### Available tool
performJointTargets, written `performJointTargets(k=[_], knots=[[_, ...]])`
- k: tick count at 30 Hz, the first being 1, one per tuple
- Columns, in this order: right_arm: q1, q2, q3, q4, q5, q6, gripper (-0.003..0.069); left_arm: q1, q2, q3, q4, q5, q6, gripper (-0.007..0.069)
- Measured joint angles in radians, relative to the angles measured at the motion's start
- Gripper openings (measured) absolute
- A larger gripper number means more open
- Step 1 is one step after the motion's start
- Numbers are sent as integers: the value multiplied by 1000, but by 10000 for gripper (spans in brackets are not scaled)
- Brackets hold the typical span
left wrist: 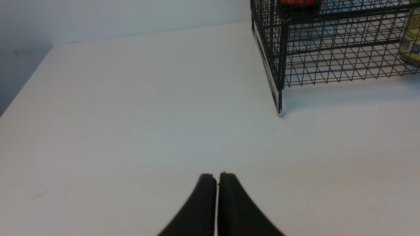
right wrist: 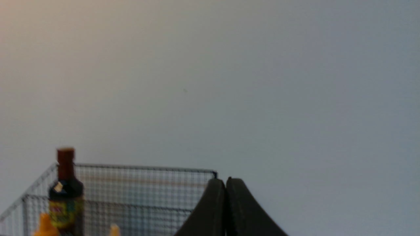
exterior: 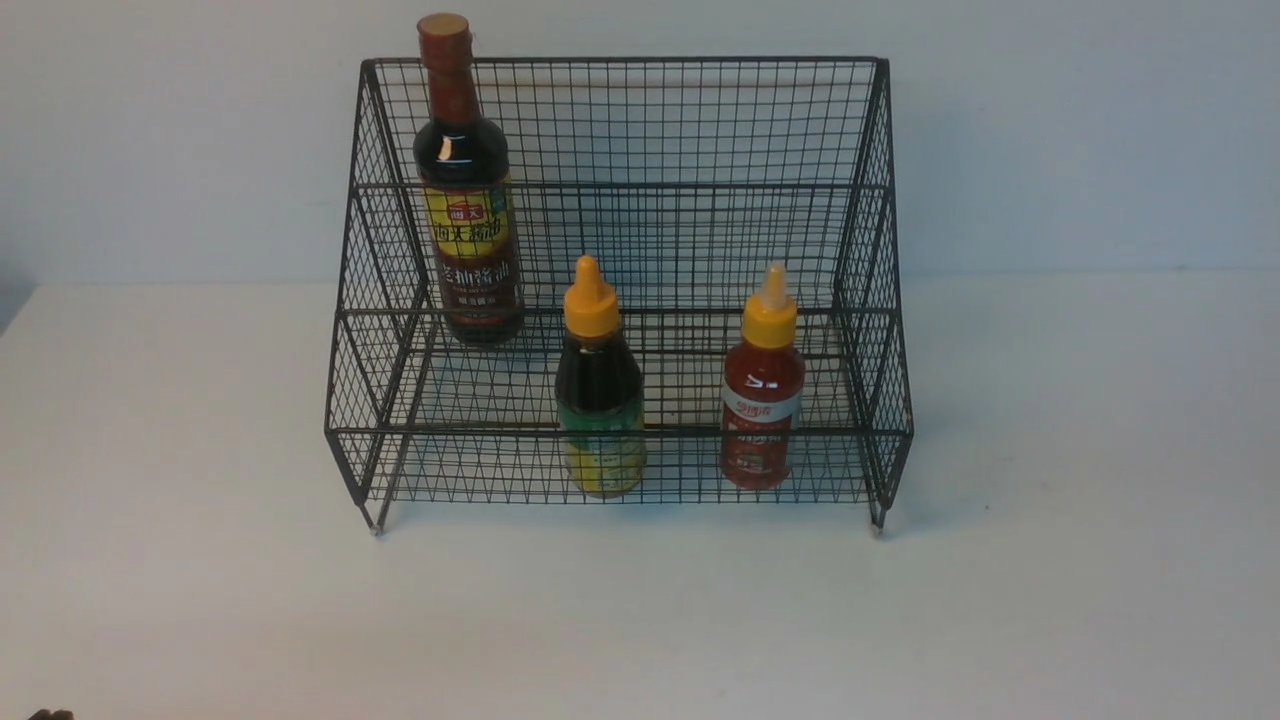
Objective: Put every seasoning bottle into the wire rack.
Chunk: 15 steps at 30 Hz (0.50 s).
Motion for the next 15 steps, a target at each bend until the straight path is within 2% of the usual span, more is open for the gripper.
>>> performJointTargets(k=[6,9,11,15], knots=[[-156,-38,190,-32,41,-4,-15,0,0,0,0,0,0,-5],[-192,-108,301,-40,67,-4,-15,0,0,0,0,0,0,-5],[-205,-169,320,-37,222,0,-15,0,0,0,0,0,0,-5],[-207,-188,321,-47,308,5,-15,1,-1,0,0,0,0,-5]])
